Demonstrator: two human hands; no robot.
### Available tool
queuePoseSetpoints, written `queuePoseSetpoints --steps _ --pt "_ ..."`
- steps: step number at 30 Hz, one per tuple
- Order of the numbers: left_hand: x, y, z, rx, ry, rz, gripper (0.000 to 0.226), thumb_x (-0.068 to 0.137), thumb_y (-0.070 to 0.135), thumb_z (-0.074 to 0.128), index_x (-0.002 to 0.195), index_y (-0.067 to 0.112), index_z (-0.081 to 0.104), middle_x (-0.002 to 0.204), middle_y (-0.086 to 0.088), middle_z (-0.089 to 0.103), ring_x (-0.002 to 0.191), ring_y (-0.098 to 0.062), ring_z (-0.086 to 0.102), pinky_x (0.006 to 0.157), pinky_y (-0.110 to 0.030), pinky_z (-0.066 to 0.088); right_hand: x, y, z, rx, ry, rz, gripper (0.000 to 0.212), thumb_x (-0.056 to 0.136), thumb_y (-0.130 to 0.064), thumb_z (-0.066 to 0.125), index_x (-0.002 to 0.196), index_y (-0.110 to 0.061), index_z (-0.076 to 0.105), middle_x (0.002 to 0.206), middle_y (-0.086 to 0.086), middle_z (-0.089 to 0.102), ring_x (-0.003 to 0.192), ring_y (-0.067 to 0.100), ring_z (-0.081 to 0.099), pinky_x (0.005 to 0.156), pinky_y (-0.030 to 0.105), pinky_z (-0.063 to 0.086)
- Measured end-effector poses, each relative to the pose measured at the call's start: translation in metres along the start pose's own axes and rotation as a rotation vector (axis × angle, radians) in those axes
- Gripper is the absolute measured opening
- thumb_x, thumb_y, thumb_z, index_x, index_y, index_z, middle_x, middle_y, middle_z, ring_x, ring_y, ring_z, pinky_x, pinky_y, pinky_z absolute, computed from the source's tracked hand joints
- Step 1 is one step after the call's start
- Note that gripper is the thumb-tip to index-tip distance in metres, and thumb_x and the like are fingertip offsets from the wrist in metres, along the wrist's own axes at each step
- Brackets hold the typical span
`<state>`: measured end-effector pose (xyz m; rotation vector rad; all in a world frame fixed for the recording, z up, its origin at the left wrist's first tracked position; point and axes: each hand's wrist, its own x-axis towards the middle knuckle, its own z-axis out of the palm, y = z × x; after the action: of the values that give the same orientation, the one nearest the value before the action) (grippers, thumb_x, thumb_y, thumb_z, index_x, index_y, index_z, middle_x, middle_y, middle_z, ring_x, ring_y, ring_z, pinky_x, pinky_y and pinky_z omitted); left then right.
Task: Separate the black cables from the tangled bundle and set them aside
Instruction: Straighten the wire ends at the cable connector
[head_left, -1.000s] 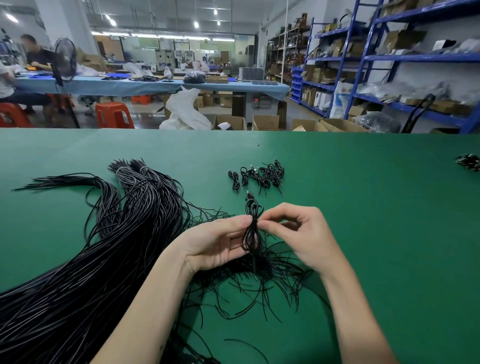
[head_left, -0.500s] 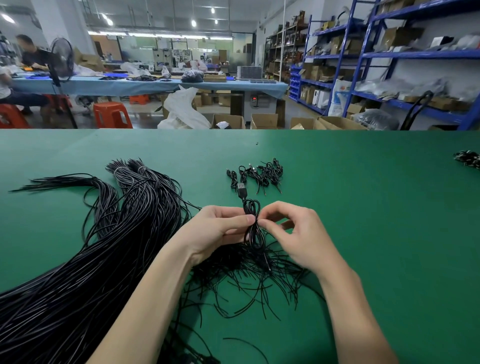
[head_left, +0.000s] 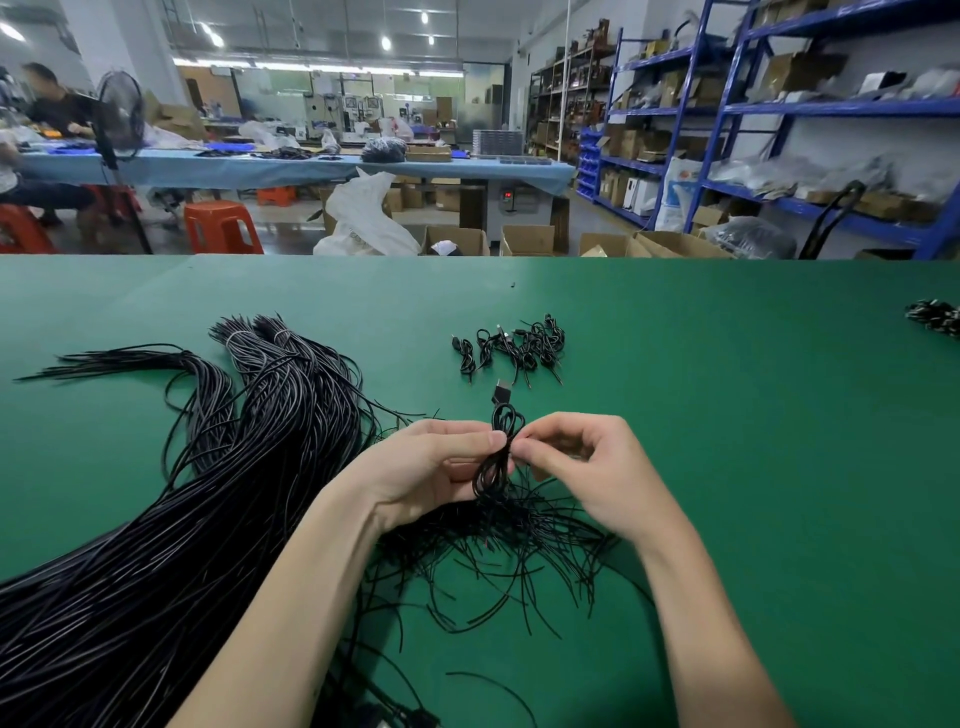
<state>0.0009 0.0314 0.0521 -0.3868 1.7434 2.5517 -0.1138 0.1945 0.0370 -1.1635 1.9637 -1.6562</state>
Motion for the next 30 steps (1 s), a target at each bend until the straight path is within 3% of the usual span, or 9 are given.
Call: queuePoseSetpoints --steps 6,9,12,16,19,22,24,26,30 --pt "0.003 -0.005 0.001 0.028 0.034 0.060 0.021 0.076 0.015 0.076 0.095 0.007 0.074 0.092 -0.010 0.074 0.084 -0.016 0.069 0.072 -0.021 0.058 0.000 0.006 0.004 0.176 -0.002 0.112 0.009 0.087 -0.022 0.078 0.079 -0.022 0.081 0.079 0.002 0.078 0.068 0.009 0.065 0.072 0.021 0.057" --pt "0.004 -0.006 0.004 0.078 0.068 0.161 0.026 0.074 0.014 0.078 0.098 0.008 0.072 0.095 -0.013 0.074 0.087 -0.022 0.066 0.072 -0.024 0.057 0.000 0.010 0.005 0.482 -0.055 0.262 0.013 0.079 -0.026 0.076 0.077 -0.013 0.081 0.074 0.002 0.071 0.063 0.008 0.059 0.065 0.020 0.055" --pt "0.002 -0.005 0.006 0.324 0.082 0.326 0.021 0.078 0.016 0.078 0.099 0.013 0.077 0.096 -0.006 0.077 0.081 -0.012 0.068 0.069 -0.017 0.052 0.001 0.014 0.004 0.776 -0.152 0.444 0.018 0.079 -0.019 0.074 0.087 -0.003 0.072 0.072 0.003 0.063 0.058 0.009 0.054 0.056 0.021 0.051" --pt "0.001 -0.003 0.000 0.551 0.095 0.464 0.021 0.087 0.005 0.075 0.107 0.006 0.076 0.103 -0.006 0.078 0.092 -0.013 0.072 0.084 -0.019 0.053 0.002 0.020 0.016 1.137 -0.161 0.678 0.012 0.077 -0.011 0.072 0.086 -0.003 0.076 0.068 0.003 0.059 0.051 0.008 0.050 0.047 0.018 0.047" --pt "0.003 -0.006 -0.007 0.502 0.180 0.351 0.019 0.088 0.007 0.074 0.107 0.004 0.076 0.095 -0.007 0.077 0.085 -0.017 0.065 0.075 -0.020 0.051 0.005 0.017 0.017 0.756 -0.097 0.634 0.016 0.083 -0.016 0.077 0.094 -0.004 0.076 0.076 0.003 0.071 0.057 0.009 0.059 0.055 0.019 0.054" --pt "0.006 -0.008 -0.009 0.174 0.258 0.126 0.023 0.087 0.009 0.073 0.107 0.000 0.068 0.082 -0.010 0.068 0.092 -0.026 0.060 0.096 -0.039 0.052 0.006 0.018 0.013 0.134 0.107 0.359 0.019 0.090 -0.026 0.077 0.108 -0.019 0.075 0.089 -0.006 0.080 0.071 0.004 0.069 0.072 0.020 0.057" --pt "0.006 -0.007 -0.009 0.006 0.229 0.042 0.031 0.078 0.011 0.075 0.107 0.002 0.069 0.084 -0.012 0.069 0.081 -0.021 0.068 0.084 -0.033 0.059 0.004 0.015 0.012 -0.128 0.171 0.114 0.012 0.090 -0.026 0.078 0.099 -0.034 0.077 0.089 -0.019 0.077 0.075 0.000 0.068 0.074 0.014 0.054" --pt "0.003 -0.004 -0.010 -0.090 0.186 -0.010 0.034 0.073 0.011 0.075 0.106 0.002 0.071 0.084 -0.012 0.073 0.070 -0.015 0.069 0.066 -0.024 0.060 0.001 0.015 0.012 -0.211 0.137 -0.025 0.016 0.086 -0.022 0.081 0.089 -0.038 0.080 0.085 -0.023 0.075 0.073 0.002 0.066 0.067 0.014 0.052" --pt "0.002 -0.004 -0.011 -0.108 0.152 -0.074 0.025 0.072 0.012 0.075 0.096 0.005 0.076 0.084 -0.011 0.075 0.067 -0.013 0.070 0.060 -0.022 0.060 -0.001 0.010 0.008 -0.232 0.119 -0.167 0.014 0.079 -0.026 0.088 0.085 -0.037 0.082 0.082 -0.022 0.075 0.072 0.009 0.068 0.063 0.023 0.056"
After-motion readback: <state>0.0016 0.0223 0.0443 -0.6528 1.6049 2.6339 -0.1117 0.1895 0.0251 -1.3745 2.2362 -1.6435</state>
